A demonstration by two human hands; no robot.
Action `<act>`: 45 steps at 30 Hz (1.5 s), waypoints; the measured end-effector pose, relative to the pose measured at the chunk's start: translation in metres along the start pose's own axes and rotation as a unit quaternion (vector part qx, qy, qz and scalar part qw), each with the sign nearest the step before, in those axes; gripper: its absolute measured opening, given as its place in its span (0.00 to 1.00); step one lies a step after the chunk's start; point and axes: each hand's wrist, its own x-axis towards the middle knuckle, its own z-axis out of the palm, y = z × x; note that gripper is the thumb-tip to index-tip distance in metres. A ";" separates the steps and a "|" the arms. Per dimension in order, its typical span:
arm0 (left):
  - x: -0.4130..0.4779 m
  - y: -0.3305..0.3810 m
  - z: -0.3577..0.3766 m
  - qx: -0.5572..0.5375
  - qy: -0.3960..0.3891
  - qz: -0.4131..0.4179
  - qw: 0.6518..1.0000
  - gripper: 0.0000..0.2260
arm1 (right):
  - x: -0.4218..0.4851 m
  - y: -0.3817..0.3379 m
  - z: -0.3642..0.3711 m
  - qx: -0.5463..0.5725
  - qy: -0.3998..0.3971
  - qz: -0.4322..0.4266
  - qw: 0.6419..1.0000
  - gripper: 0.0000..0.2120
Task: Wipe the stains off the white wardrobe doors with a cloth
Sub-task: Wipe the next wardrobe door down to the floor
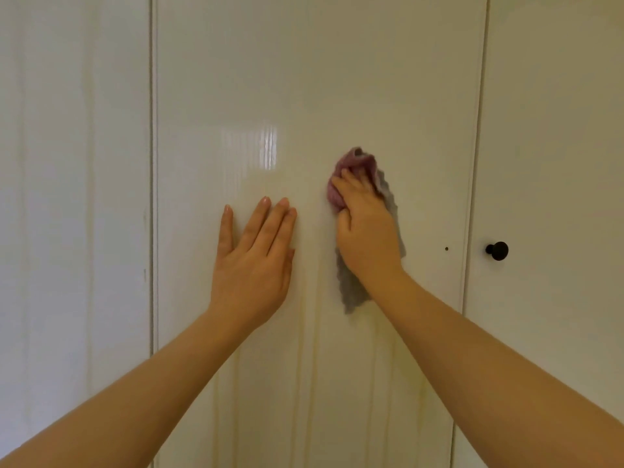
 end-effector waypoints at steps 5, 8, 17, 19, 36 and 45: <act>0.001 -0.001 0.000 0.005 0.016 0.009 1.000 0.20 | -0.060 -0.005 0.014 -0.036 -0.037 -0.118 0.992 0.19; 0.002 -0.005 0.000 0.022 0.018 0.026 0.999 0.19 | -0.068 0.005 0.006 -0.038 -0.075 -0.209 0.974 0.17; -0.003 -0.003 0.006 0.019 0.035 0.024 0.999 0.19 | -0.067 0.000 0.021 -0.026 -0.028 -0.181 0.983 0.17; -0.003 -0.005 0.005 0.019 0.029 0.031 0.999 0.19 | -0.058 0.011 0.011 -0.032 -0.056 -0.250 0.966 0.16; -0.021 -0.059 -0.033 0.050 -0.004 -0.021 0.999 0.21 | -0.012 -0.004 0.025 -0.045 0.034 -0.154 0.986 0.18; -0.043 -0.081 -0.025 0.069 -0.058 -0.092 0.992 0.25 | 0.017 -0.022 0.034 -0.022 0.028 -0.194 0.980 0.18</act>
